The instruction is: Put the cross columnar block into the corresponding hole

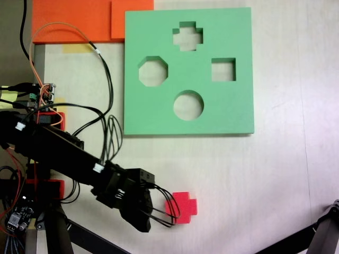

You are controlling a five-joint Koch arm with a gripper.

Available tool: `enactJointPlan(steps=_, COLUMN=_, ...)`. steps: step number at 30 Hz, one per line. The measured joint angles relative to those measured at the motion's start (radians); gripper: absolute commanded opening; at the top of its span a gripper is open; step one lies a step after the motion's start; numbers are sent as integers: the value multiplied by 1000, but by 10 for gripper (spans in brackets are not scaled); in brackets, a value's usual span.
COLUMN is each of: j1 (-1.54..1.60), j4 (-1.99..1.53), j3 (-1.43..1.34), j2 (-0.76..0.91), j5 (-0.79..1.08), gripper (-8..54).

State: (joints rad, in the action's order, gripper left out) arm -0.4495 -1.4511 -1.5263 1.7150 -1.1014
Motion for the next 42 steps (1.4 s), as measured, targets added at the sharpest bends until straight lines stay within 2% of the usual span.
enactJointPlan(steps=7, j1=97, j4=29, j3=31, j2=-199, j5=-29, gripper=523)
enactJointPlan(steps=12, j1=118, j4=66, j3=31, j2=-236, j5=-78, gripper=522)
enactJointPlan(steps=35, j1=54, j4=233, j3=51, j2=-449, j5=-40, gripper=519)
enactJointPlan(steps=36, j1=54, j4=233, j3=63, j2=-465, j5=-48, gripper=504)
enactJointPlan(steps=37, j1=52, j4=235, j3=72, j2=-474, j5=-71, gripper=443)
enactJointPlan(steps=39, j1=52, j4=235, j3=77, j2=-488, j5=-91, gripper=360)
enactJointPlan(steps=42, j1=41, j4=233, j3=83, j2=-506, j5=-94, gripper=285)
